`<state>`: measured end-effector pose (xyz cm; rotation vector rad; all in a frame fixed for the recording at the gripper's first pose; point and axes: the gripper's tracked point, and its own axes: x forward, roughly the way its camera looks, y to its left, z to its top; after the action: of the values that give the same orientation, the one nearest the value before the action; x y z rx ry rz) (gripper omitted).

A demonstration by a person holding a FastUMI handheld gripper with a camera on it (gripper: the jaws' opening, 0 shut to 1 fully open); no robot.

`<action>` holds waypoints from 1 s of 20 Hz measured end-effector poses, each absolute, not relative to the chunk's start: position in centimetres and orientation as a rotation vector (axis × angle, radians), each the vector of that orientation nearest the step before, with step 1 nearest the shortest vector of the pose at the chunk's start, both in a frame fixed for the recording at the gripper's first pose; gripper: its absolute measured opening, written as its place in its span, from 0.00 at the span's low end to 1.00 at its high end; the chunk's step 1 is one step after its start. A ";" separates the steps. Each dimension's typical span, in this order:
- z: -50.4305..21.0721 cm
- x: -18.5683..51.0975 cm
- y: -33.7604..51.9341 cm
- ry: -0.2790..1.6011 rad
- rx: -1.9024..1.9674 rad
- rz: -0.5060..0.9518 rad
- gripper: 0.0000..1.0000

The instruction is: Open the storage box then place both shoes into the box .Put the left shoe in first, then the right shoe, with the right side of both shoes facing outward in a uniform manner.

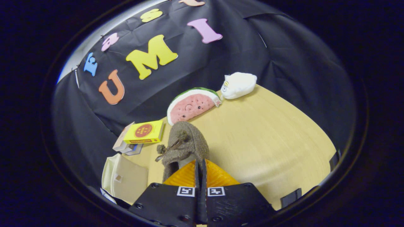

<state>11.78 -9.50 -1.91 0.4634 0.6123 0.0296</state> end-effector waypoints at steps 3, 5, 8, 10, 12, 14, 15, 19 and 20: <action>0.5 11.2 -4.9 0.597 0.458 0.066 0.00; 1.6 10.7 -2.0 0.592 0.453 0.087 0.00; 3.0 9.7 3.2 0.587 0.468 0.130 0.00; 3.7 9.4 6.9 0.589 0.491 0.165 0.00; 4.4 9.1 10.4 0.590 0.507 0.202 0.00; 5.0 9.1 13.4 0.584 0.520 0.227 0.00; 5.2 9.1 14.7 0.581 0.521 0.236 0.00; 5.4 8.7 19.7 0.563 0.503 0.259 0.00; 5.0 8.7 20.7 0.563 0.500 0.259 0.00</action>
<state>8.69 20.74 4.98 0.4995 0.5631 0.2592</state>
